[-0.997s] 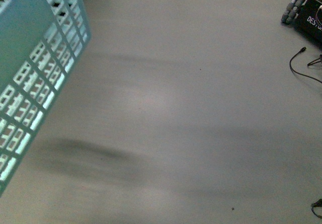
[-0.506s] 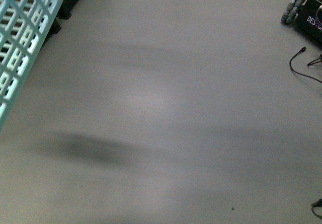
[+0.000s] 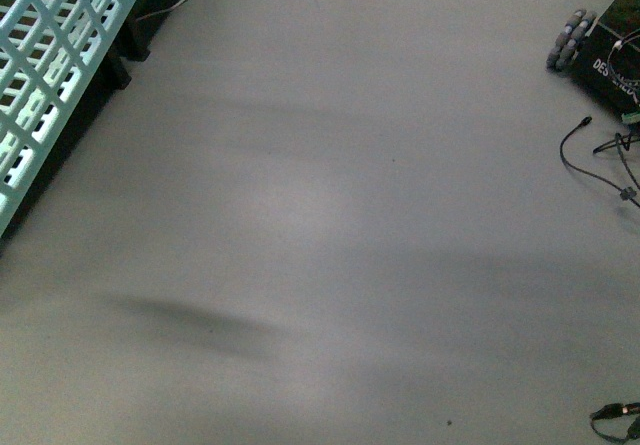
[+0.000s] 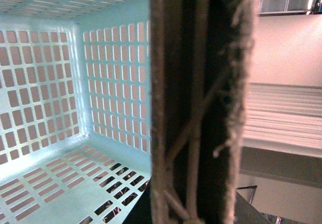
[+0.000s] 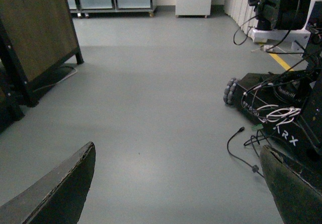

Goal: Pick lemon and mango into basket

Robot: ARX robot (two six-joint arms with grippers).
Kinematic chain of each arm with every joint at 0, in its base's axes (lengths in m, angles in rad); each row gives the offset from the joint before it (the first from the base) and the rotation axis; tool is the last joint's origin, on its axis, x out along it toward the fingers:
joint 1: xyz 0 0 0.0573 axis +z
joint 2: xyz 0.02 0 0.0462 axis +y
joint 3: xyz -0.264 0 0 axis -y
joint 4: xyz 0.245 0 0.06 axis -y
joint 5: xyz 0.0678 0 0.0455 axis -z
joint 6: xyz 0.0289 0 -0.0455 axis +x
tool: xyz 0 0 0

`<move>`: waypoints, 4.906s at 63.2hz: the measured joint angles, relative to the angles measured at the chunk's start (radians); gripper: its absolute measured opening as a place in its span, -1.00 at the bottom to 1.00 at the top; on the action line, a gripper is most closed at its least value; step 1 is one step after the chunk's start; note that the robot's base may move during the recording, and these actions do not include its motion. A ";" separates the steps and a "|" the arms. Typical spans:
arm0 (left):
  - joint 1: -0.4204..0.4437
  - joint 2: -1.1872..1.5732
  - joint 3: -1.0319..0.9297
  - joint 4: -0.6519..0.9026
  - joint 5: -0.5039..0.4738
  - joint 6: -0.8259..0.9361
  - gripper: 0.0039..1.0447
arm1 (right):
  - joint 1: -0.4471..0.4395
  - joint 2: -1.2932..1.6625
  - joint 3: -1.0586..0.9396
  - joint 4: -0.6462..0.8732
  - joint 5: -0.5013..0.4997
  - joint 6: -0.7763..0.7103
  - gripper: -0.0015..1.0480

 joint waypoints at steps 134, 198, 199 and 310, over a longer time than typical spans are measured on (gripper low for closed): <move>-0.004 -0.003 0.000 0.000 0.018 -0.013 -0.91 | 0.000 0.000 0.000 0.000 0.003 0.000 0.83; -0.002 0.001 0.000 0.000 0.001 -0.004 -0.91 | 0.000 0.000 0.000 0.000 0.000 0.000 0.83; -0.002 0.001 0.000 0.000 0.001 -0.004 -0.91 | 0.000 0.000 0.000 0.000 0.000 0.000 0.83; -0.002 0.001 0.000 0.000 0.002 -0.003 -0.91 | 0.000 -0.001 0.000 0.000 0.002 0.000 0.83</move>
